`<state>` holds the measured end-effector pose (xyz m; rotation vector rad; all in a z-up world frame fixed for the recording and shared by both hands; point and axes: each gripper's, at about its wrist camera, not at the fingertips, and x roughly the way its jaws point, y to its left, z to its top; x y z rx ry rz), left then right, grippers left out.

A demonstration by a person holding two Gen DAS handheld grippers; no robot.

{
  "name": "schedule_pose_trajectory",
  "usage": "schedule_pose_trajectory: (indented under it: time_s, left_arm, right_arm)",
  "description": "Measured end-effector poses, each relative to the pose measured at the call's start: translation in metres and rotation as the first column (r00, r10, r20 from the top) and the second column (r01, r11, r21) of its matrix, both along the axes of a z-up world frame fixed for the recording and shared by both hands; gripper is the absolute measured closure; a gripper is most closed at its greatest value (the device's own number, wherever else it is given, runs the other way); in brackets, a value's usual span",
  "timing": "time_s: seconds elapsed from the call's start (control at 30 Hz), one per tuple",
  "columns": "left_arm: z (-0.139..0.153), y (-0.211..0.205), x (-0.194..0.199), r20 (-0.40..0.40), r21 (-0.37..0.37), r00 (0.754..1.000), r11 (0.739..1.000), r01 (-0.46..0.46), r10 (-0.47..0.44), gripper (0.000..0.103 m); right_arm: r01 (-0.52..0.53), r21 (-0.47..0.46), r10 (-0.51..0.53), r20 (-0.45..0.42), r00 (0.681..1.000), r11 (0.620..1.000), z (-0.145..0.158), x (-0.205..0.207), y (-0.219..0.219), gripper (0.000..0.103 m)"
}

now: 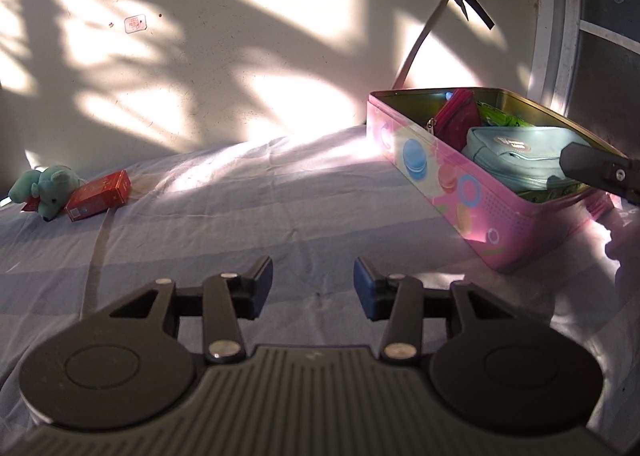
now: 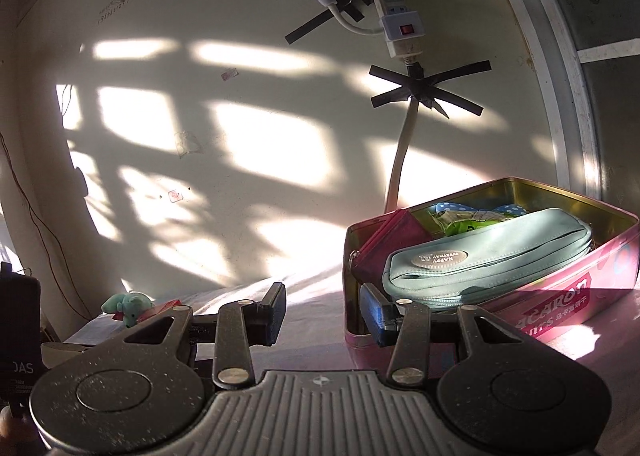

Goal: Organize objects
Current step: 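Withdraw the left gripper while the right gripper moves toward the red box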

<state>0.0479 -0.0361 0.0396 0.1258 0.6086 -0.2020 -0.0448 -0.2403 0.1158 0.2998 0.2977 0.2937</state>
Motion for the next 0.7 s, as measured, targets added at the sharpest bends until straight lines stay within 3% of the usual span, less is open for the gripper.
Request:
schedule_pose_trajectory:
  time_s: [0.3,0.47,0.6,0.7]
  left_arm:
    - [-0.008,0.041,0.002,0.003,-0.001,0.998,0.998,-0.064,0.064,0.053]
    - [-0.015,0.083,0.013,0.006,0.014,0.989,0.989,-0.150,0.150,0.052]
    - [-0.024,0.127,0.023,0.002,0.026,0.970,0.970,-0.241,0.241,0.052]
    - [-0.030,0.164,0.034,0.014,0.029,0.941,0.941,-0.338,0.338,0.052]
  right_arm:
    - [-0.091,-0.050,0.090,-0.033,0.995,0.995,-0.001,0.004,0.046,0.060]
    - [-0.160,-0.083,0.155,-0.064,0.986,0.984,-0.004,0.012,0.079,0.060]
    - [-0.216,-0.105,0.205,-0.101,0.974,0.971,-0.007,0.025,0.107,0.060]
    - [-0.265,-0.136,0.250,-0.122,0.961,0.955,-0.009,0.037,0.133,0.060]
